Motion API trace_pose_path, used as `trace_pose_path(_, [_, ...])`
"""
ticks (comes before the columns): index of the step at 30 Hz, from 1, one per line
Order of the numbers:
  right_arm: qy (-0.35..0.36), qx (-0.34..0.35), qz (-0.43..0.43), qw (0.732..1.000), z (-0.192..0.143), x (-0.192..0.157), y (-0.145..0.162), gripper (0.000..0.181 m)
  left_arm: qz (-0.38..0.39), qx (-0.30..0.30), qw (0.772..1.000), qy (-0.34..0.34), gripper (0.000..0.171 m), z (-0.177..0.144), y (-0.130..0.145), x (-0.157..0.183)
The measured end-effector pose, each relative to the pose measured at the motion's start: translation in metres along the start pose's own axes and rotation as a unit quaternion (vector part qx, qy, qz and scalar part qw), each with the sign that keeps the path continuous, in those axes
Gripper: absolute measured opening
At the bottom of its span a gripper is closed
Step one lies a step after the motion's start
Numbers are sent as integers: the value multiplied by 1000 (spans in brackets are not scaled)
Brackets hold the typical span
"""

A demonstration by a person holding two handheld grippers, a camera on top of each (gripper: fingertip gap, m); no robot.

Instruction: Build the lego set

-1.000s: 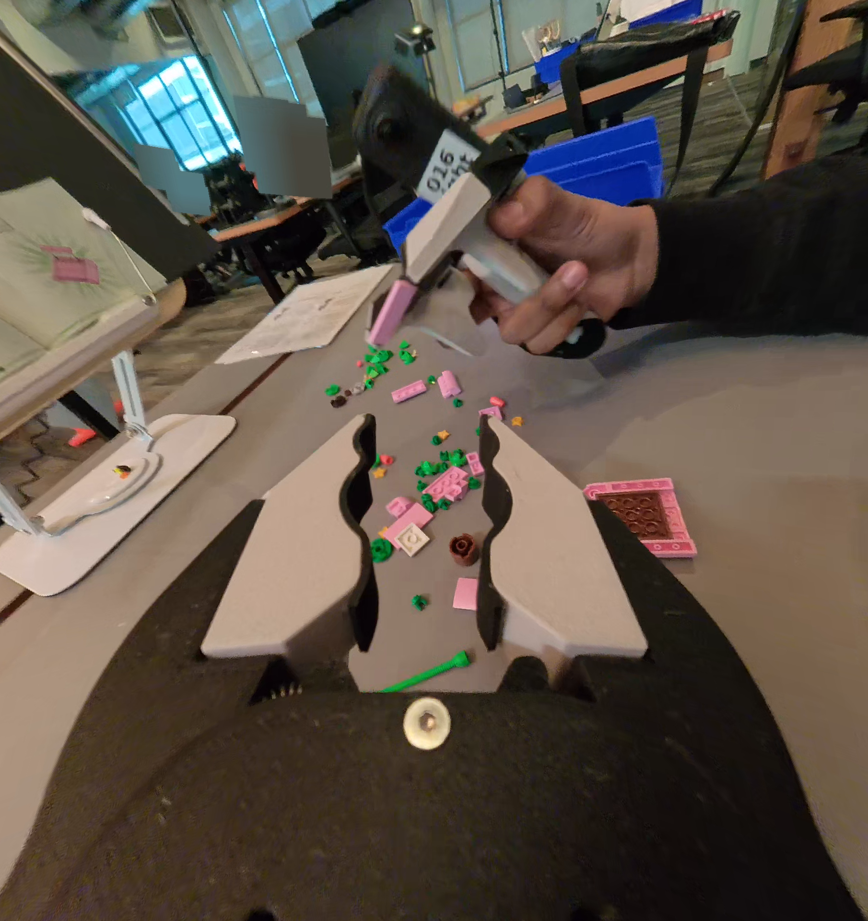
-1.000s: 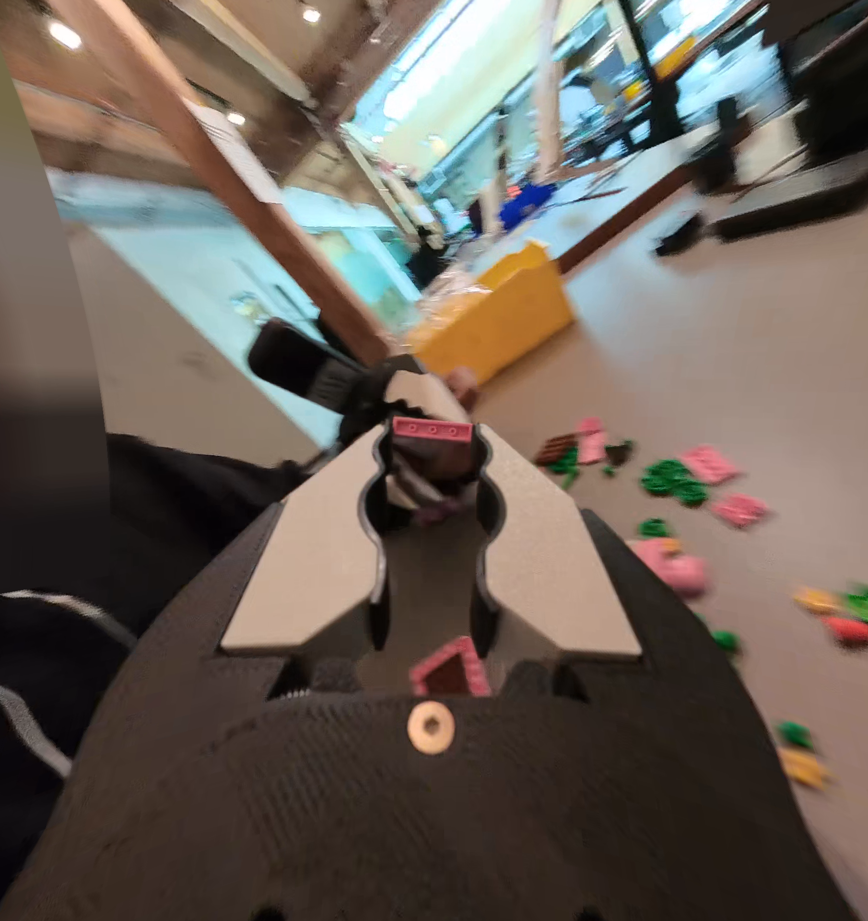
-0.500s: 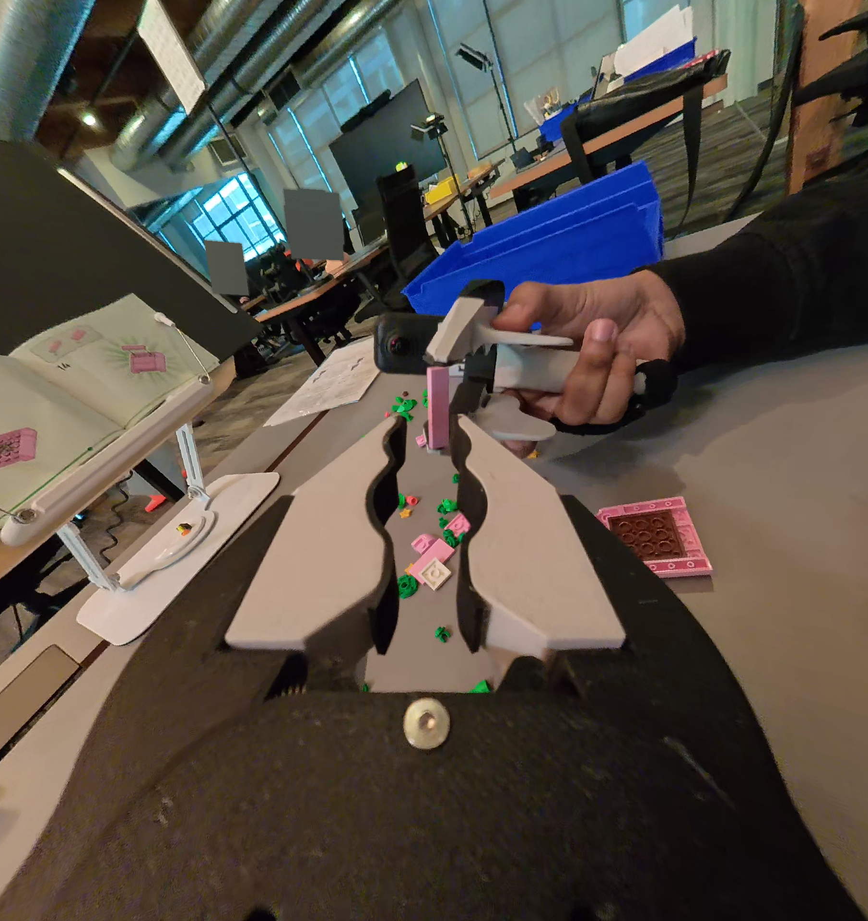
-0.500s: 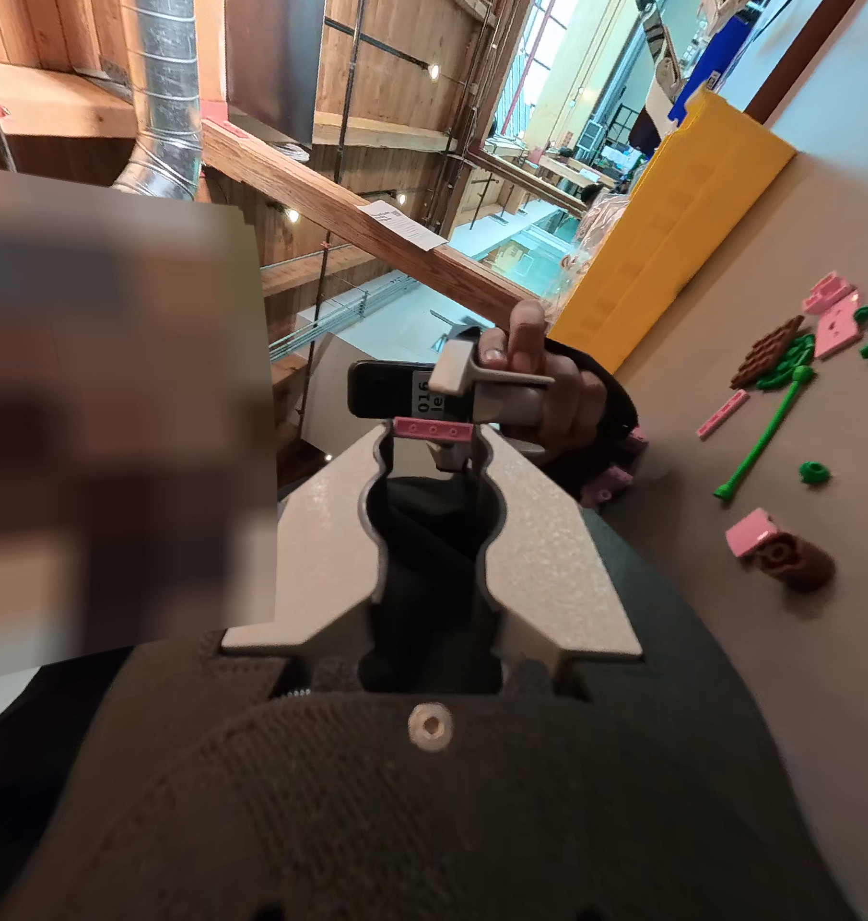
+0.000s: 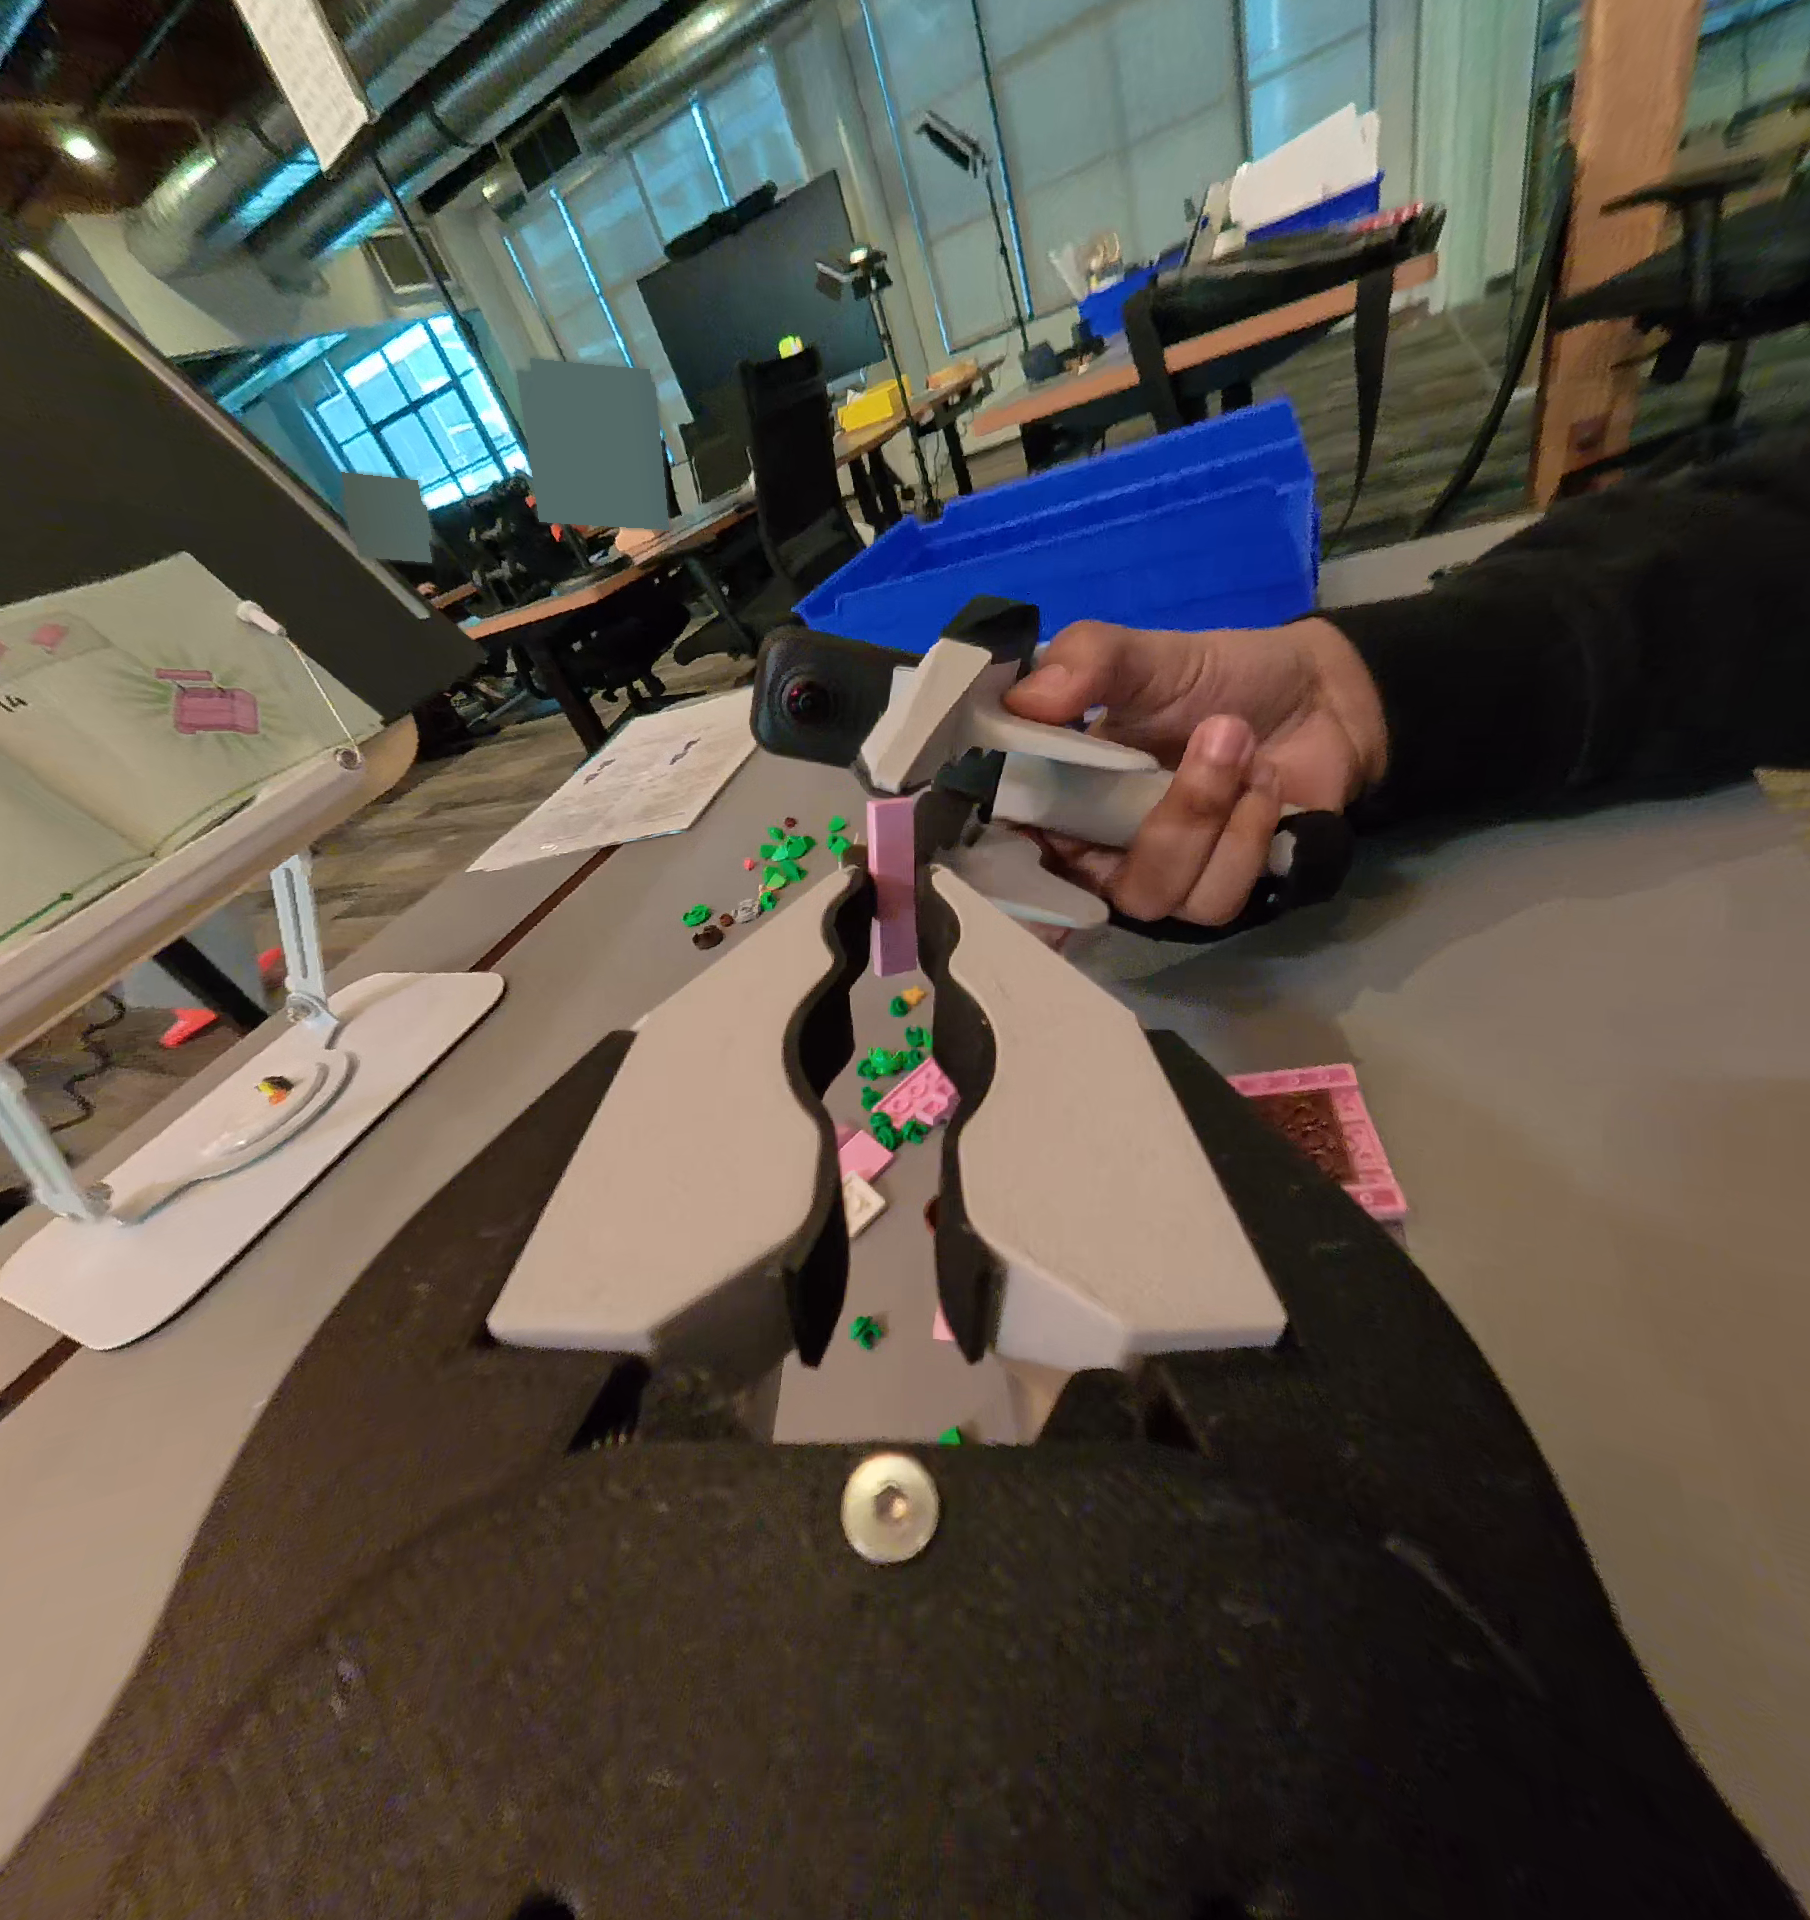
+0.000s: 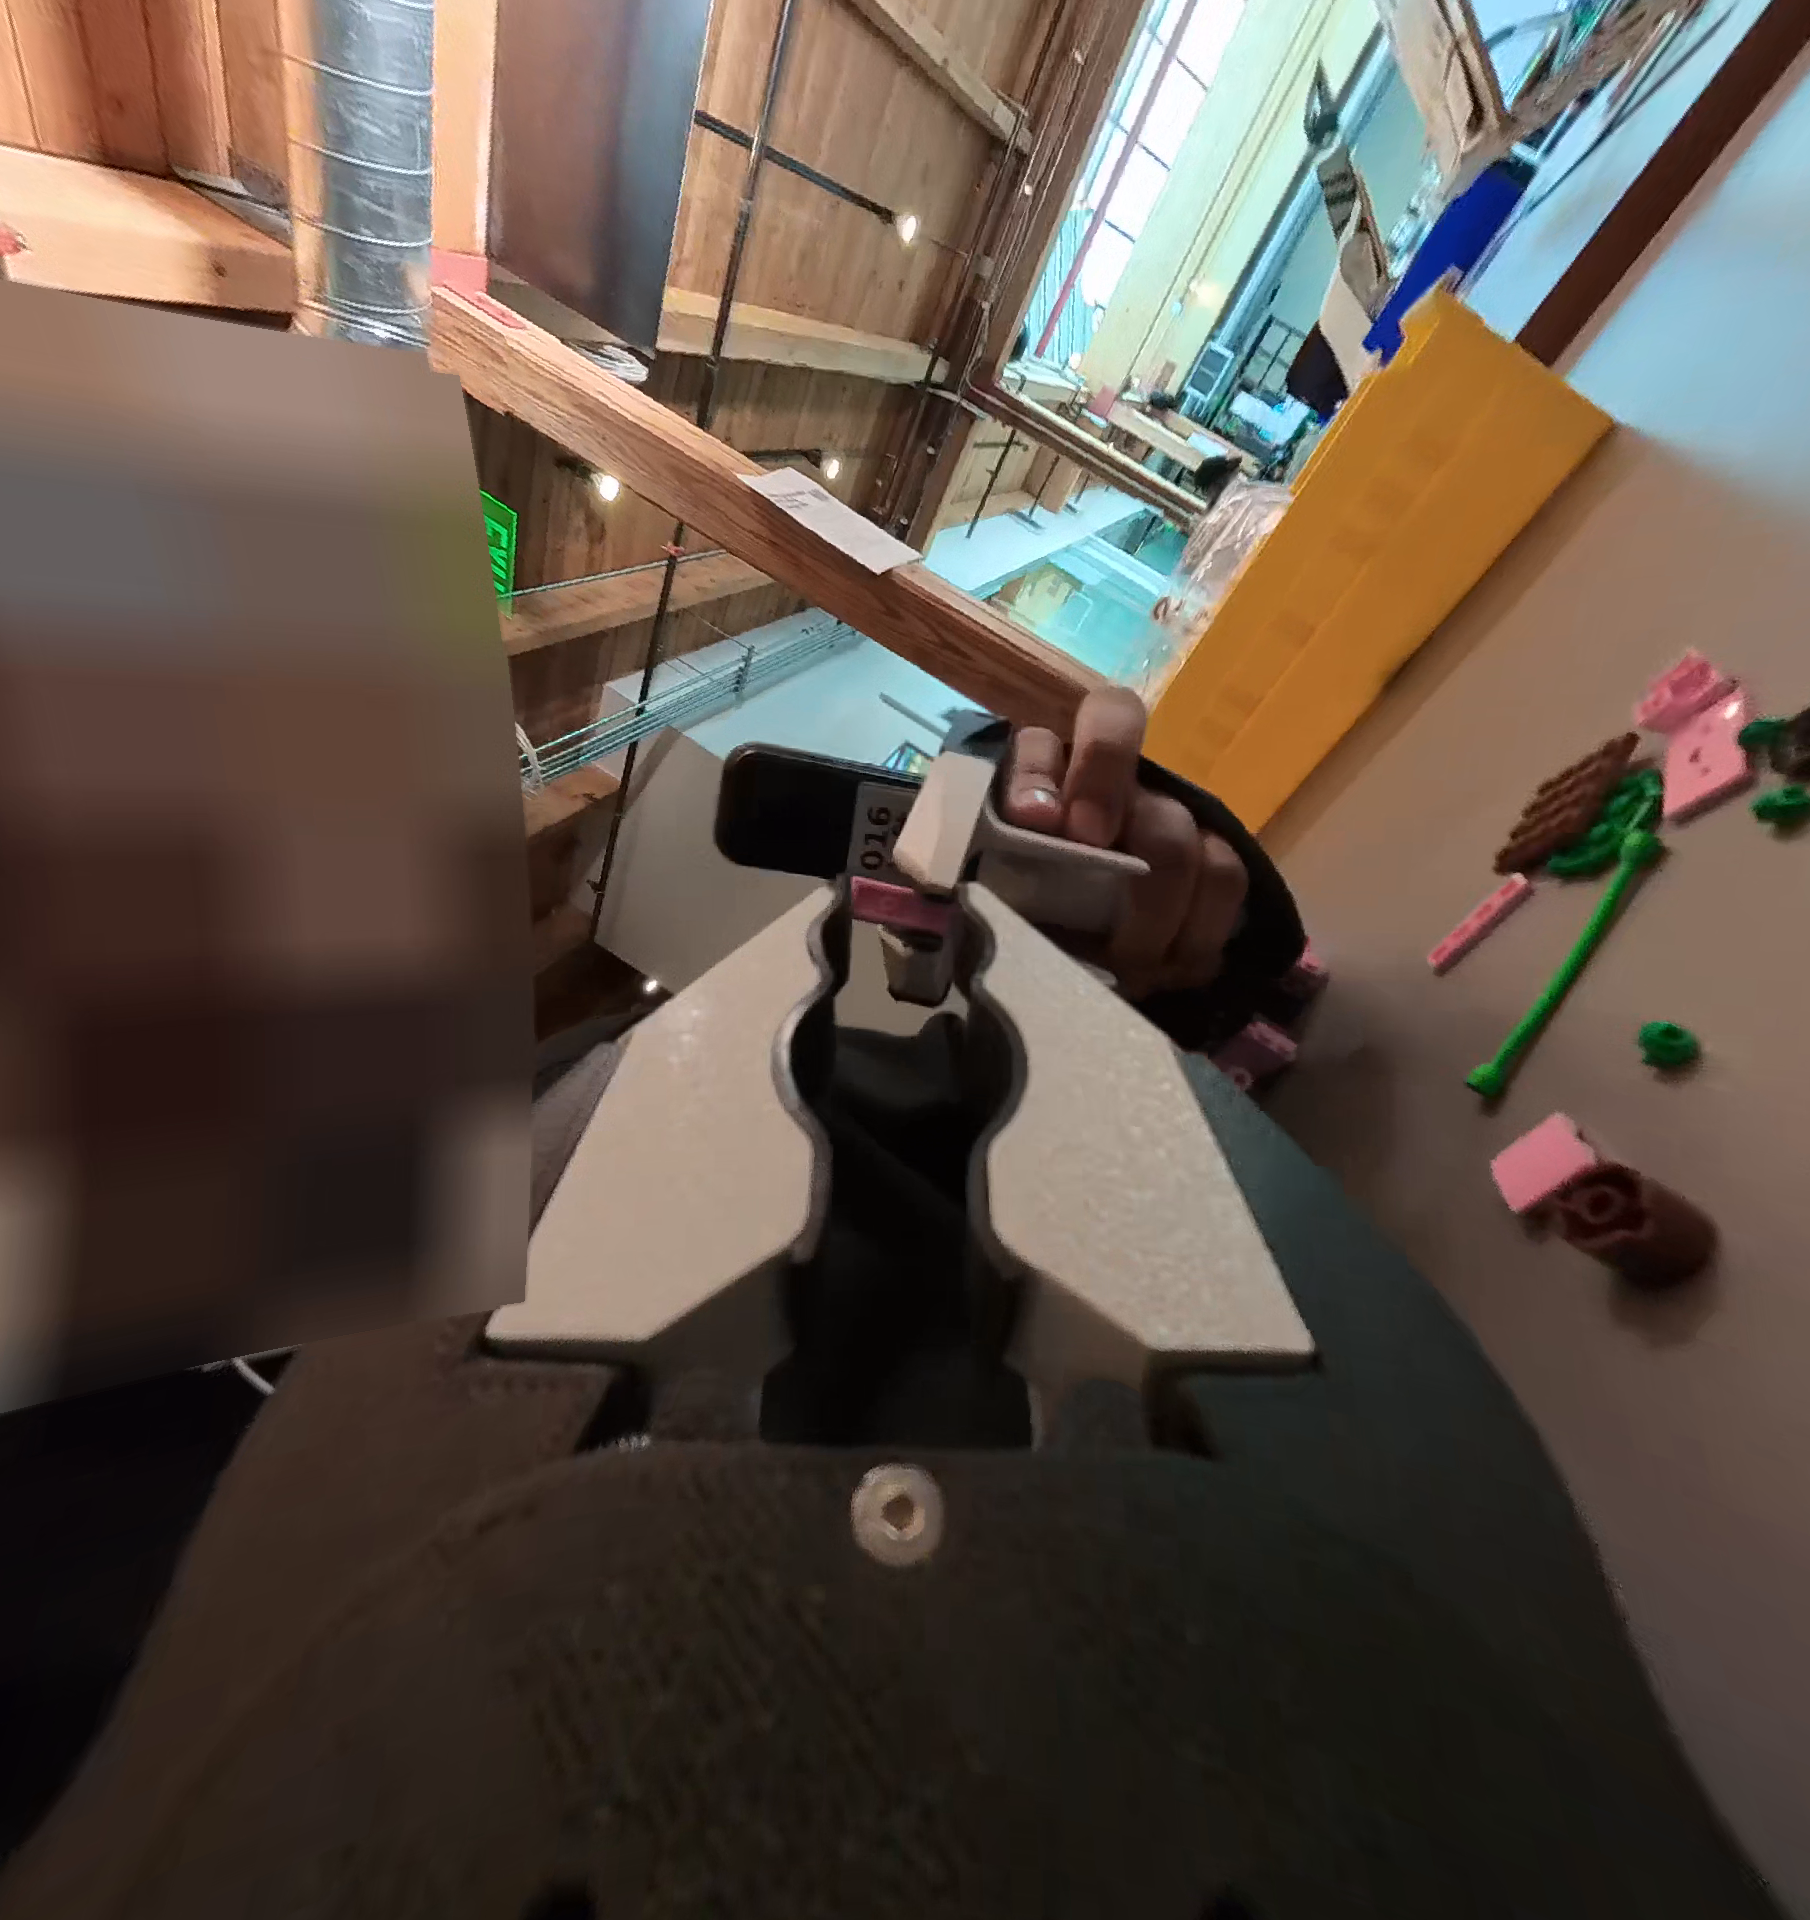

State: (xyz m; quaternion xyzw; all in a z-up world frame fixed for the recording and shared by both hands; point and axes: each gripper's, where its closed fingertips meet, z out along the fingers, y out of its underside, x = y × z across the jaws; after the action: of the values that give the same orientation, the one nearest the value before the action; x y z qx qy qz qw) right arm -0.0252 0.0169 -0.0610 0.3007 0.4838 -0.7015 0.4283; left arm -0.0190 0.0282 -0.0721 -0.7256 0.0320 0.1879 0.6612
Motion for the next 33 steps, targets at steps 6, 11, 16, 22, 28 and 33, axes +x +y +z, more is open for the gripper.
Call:
trace_pose_path(6, [99, 21, -164, 981, -9, 0, -18, 12, -71, -1, 997, -22, 7, -3, 3, -19])
trace_pose_path(11, [341, -9, -464, 817, -25, 19, -37, 41, -158, -66, 985, -23, 7, 2, 33, -30])
trace_pose_path(16, [462, -108, -718, 509, -28, 27, -34, 41, -210, -115, 971, -1, 7, 6, 52, -25])
trace_pose_path(22, [426, -122, -835, 326, -13, 25, -11, 27, -247, -118, 962, 15, 7, 6, 55, -24])
trace_pose_path(28, [433, -137, -813, 364, -17, 36, -11, 38, -247, -125, 961, 22, 7, 7, 57, -20])
trace_pose_path(33, [431, -154, -810, 367, -15, 42, -6, 46, -251, -133, 958, 27, 7, 7, 59, -18])
